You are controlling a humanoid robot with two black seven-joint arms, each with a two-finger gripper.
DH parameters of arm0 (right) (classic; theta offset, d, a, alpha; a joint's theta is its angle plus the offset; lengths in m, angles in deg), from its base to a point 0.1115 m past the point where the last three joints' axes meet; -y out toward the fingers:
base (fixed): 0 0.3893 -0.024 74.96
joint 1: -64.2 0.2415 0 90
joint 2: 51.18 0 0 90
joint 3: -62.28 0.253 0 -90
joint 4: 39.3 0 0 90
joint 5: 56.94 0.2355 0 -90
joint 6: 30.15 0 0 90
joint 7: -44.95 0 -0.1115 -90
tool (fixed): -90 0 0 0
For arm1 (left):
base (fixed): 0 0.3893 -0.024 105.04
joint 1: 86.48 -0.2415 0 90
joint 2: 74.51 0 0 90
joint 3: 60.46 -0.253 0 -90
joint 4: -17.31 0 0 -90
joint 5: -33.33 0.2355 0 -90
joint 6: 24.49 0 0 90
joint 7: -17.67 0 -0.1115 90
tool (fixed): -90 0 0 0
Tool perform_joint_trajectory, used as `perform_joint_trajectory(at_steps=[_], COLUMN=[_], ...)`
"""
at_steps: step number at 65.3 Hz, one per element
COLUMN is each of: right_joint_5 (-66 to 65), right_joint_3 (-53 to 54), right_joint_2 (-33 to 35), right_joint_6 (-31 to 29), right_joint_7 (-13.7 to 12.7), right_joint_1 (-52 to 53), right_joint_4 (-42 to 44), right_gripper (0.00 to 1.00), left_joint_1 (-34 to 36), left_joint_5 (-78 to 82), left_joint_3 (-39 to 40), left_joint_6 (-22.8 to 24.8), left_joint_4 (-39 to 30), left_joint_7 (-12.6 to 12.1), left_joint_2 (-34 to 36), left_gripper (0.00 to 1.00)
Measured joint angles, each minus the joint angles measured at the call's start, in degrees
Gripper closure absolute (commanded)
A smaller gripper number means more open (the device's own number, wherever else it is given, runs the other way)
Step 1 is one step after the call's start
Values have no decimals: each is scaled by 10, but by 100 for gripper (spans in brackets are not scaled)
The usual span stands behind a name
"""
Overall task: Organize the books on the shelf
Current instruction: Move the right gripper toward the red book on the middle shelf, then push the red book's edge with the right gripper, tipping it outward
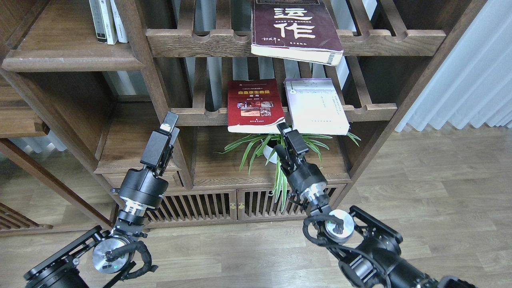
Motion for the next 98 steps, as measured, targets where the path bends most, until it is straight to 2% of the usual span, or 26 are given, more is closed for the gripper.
perform_joint_trajectory(at_steps=[29, 46, 55, 59, 66, 70, 71, 81, 96, 98], right_joint_5=[25, 54, 66, 70, 73, 76, 79, 87, 91, 92], right_joint_3=[-31, -31, -31, -31, -32, -32, -32, -32, -31, -30], right_joint_2=[0, 0, 0, 0, 0, 0, 0, 0, 0, 0], right_joint_6=[85, 94, 104, 106, 107, 107, 105, 102, 100, 98], right_joint_7=[-3, -7, -21, -28, -32, -33, -36, -60, -74, -74], right_joint_1=[71, 88, 91, 91, 91, 91, 91, 92, 92, 92], right_joint_4=[40, 53, 52, 51, 51, 51, 51, 49, 54, 56], right_gripper=[3, 13, 17, 22, 39, 44, 50, 69, 95, 96], left_joint_1=[0, 0, 1, 1, 1, 1, 1, 1, 1, 1], left_joint_5=[0, 0, 0, 0, 0, 0, 0, 0, 0, 0], left_joint_3=[1, 1, 2, 3, 3, 3, 3, 3, 5, 5], left_joint_6=[0, 0, 0, 0, 0, 0, 0, 0, 0, 0], left_joint_4=[5, 9, 12, 13, 13, 14, 14, 14, 15, 16], left_joint_7=[0, 0, 0, 0, 0, 0, 0, 0, 0, 0], left_joint_2=[-4, -5, -5, -4, -4, -5, -5, -4, -4, -4], left_gripper=[0, 0, 0, 0, 0, 0, 0, 0, 0, 0])
